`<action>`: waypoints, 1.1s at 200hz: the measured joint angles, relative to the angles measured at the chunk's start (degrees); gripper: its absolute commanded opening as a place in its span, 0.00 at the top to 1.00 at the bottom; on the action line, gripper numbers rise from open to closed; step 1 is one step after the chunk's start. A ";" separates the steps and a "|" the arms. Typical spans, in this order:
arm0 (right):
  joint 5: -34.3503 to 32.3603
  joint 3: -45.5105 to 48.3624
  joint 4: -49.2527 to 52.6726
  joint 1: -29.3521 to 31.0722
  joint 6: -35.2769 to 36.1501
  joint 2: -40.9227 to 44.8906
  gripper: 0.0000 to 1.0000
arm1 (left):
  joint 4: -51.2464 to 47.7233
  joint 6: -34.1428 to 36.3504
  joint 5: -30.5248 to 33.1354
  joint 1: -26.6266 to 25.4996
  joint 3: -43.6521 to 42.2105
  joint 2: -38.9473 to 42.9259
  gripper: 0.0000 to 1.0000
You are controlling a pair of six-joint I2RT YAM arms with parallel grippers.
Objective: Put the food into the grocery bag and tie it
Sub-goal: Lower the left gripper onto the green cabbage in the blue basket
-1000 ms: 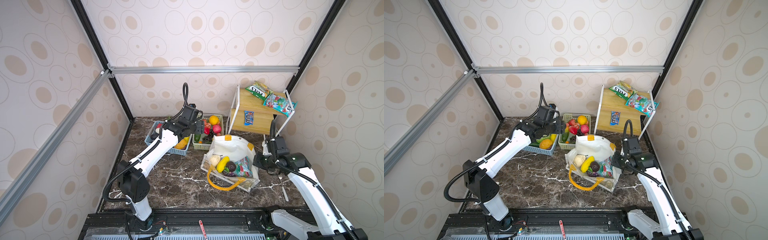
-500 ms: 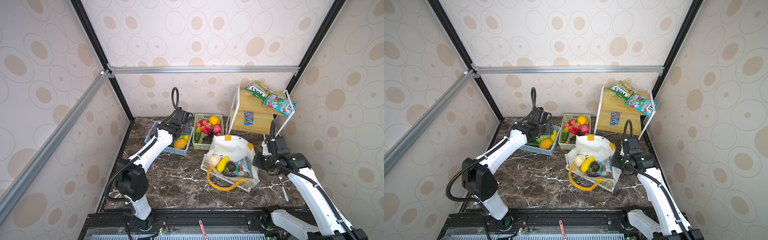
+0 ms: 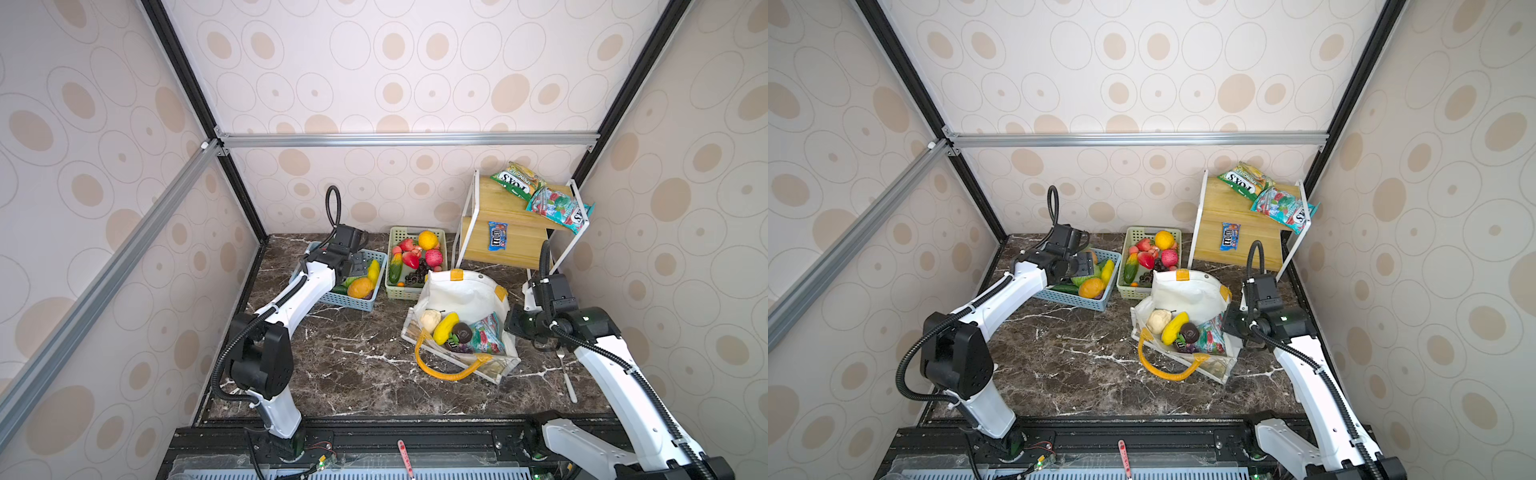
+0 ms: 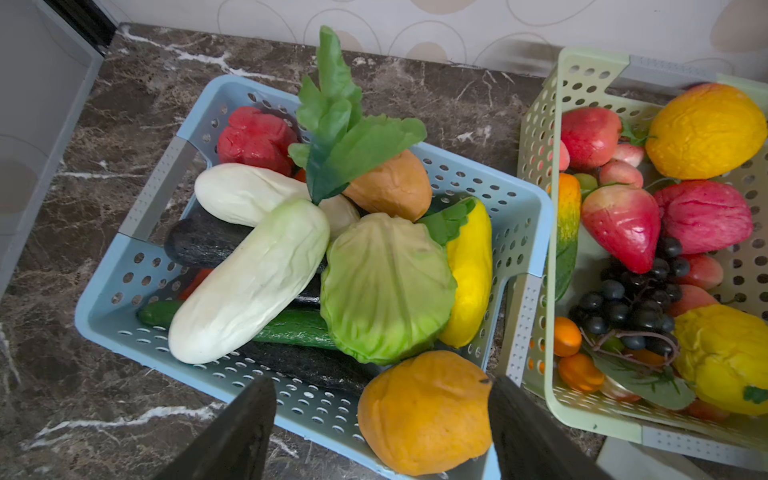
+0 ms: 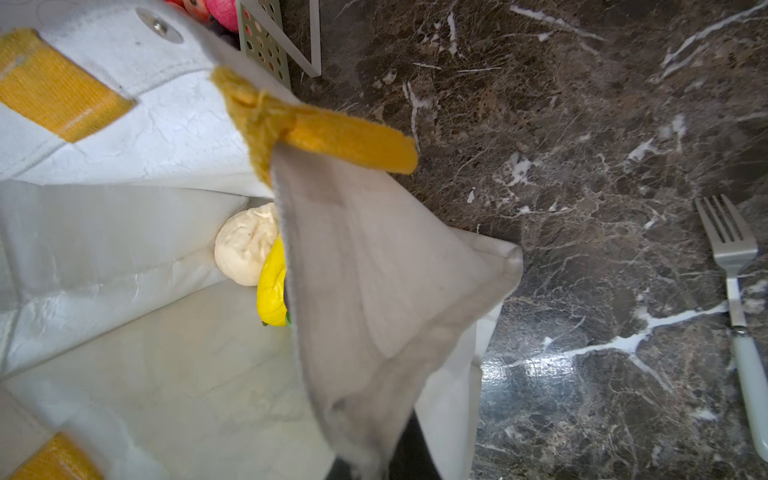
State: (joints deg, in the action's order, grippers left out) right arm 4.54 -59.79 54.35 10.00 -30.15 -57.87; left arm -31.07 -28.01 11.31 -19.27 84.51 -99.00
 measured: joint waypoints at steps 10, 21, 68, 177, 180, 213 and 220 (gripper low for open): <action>0.00 0.15 0.00 0.00 0.00 0.11 0.91 | 0.52 -0.66 -0.87 0.52 -0.46 -0.35 0.19; 0.02 0.26 -0.11 0.00 0.00 0.17 0.91 | 0.90 -1.14 -1.46 0.98 -0.76 -0.81 0.19; 0.00 0.55 -0.26 0.00 -0.02 0.66 0.91 | 3.08 -3.04 -3.80 2.23 -1.03 -3.56 0.19; 0.02 1.53 -1.05 0.00 -0.07 1.55 0.91 | 5.97 -6.51 -5.79 3.30 -1.14 -8.11 0.18; 0.02 1.53 -1.05 0.00 -0.09 1.55 0.91 | 5.99 -6.58 -5.77 3.32 -1.14 -8.22 0.18; 0.02 2.03 -1.27 0.00 -0.22 1.99 0.91 | 6.73 -7.50 -5.90 3.41 -1.14 -8.92 0.18; 0.02 2.10 -1.31 0.00 -0.24 2.08 0.91 | 7.06 -7.80 -5.90 3.41 -1.14 -8.92 0.17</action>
State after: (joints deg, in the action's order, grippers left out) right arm 4.56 -57.69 53.04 10.00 -30.39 -55.79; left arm -24.01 -35.81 5.41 -15.86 83.37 -107.92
